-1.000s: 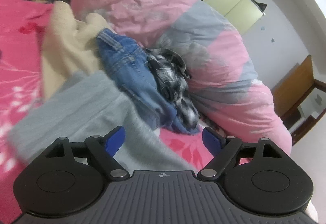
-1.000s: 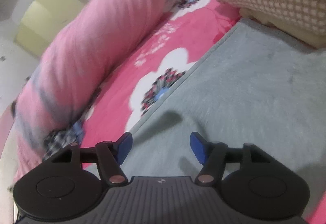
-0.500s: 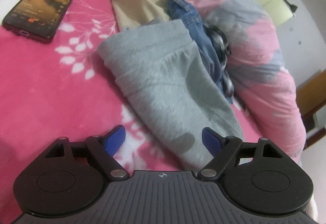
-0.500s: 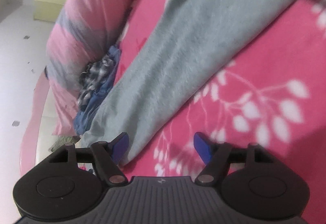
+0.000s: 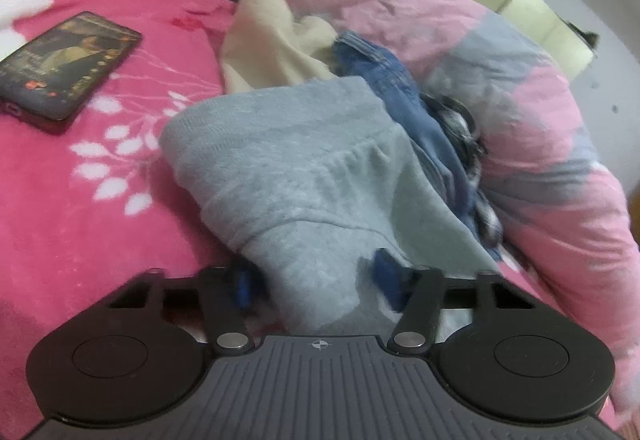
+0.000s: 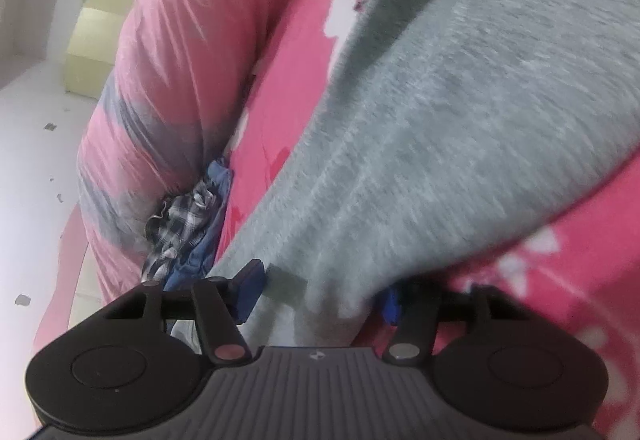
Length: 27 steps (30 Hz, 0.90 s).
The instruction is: Fold clothes
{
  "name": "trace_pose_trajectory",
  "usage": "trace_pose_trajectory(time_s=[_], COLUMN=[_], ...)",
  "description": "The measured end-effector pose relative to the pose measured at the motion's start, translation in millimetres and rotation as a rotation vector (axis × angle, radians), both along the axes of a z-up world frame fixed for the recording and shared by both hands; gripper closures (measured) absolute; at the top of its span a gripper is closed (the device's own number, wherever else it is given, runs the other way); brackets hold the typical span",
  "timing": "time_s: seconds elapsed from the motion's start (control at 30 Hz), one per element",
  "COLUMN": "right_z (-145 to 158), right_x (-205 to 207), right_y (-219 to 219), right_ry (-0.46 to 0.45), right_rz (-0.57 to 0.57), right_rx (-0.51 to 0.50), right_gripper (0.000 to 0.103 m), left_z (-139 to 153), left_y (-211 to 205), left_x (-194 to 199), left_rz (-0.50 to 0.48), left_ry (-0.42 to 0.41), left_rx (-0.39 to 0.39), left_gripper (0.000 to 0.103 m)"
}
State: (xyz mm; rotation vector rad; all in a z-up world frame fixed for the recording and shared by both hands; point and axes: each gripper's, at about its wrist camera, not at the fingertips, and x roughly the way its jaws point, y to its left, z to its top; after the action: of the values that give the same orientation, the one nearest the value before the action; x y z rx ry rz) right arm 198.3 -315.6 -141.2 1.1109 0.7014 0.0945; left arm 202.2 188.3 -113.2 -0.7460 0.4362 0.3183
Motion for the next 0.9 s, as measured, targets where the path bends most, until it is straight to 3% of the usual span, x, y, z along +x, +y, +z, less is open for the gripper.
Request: trace_pose_trajectory(time_s=[0.1, 0.17, 0.23, 0.4, 0.57, 0.8, 0.9], right_z=[-2, -4, -9, 16, 42, 43, 26], right_x=[3, 3, 0, -20, -62, -133, -132], right_y=[1, -1, -9, -13, -23, -30, -34], right_ry=[-0.035, -0.035, -0.042, -0.105, -0.12, -0.036, 0.089], right_rz=[0.0, -0.005, -0.026, -0.049, -0.04, 0.038, 0.098], right_rx=[-0.033, -0.048, 0.018, 0.012, 0.007, -0.034, -0.111], right_gripper=[0.055, 0.083, 0.09, 0.092, 0.093, 0.093, 0.082], left_z=[-2, 1, 9, 35, 54, 34, 11], left_y=[2, 0, 1, 6, 7, 9, 15], left_x=[0, -2, -8, -32, -87, -172, -178], left_rz=[0.036, 0.04, 0.05, 0.046, 0.0, -0.073, -0.171], left_ry=[0.001, -0.01, -0.037, -0.105, -0.123, -0.033, -0.007], left_rx=[-0.006, 0.009, 0.0, -0.084, -0.119, -0.076, -0.03], left_gripper=[0.078, 0.086, 0.09, 0.091, 0.091, 0.089, 0.08])
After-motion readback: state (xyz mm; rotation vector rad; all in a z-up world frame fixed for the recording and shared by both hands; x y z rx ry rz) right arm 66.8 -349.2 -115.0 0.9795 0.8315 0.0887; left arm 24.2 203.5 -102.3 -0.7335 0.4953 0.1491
